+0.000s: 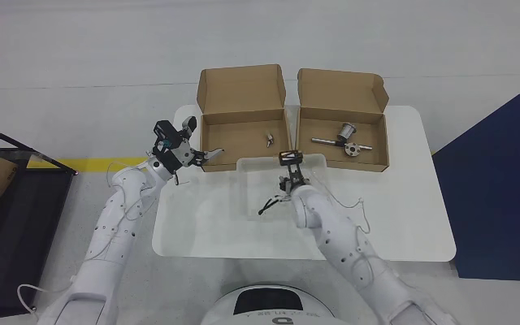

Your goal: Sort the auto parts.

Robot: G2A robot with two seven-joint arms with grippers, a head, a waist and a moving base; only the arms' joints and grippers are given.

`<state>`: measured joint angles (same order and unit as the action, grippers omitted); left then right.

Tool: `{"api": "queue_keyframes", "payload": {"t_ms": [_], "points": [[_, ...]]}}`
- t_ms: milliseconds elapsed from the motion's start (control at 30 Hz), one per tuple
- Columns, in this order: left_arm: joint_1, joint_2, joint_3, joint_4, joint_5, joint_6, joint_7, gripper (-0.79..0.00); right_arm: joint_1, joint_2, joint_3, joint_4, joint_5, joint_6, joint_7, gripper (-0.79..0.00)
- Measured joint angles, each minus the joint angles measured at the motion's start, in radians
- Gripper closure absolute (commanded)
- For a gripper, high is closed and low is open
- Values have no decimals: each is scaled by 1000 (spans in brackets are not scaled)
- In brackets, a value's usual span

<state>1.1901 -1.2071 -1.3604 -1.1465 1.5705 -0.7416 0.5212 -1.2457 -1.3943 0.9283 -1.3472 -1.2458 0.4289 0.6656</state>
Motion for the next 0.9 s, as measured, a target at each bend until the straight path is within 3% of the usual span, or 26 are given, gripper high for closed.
{"api": "queue_keyframes", "payload": {"t_ms": [267, 900], "points": [[0, 0, 0, 0, 0, 0, 0, -785, 56, -18, 9, 84, 36, 26, 15, -329], [0, 0, 0, 0, 0, 0, 0, -785, 73, -31, 28, 117, 36, 3, 30, -351]]}}
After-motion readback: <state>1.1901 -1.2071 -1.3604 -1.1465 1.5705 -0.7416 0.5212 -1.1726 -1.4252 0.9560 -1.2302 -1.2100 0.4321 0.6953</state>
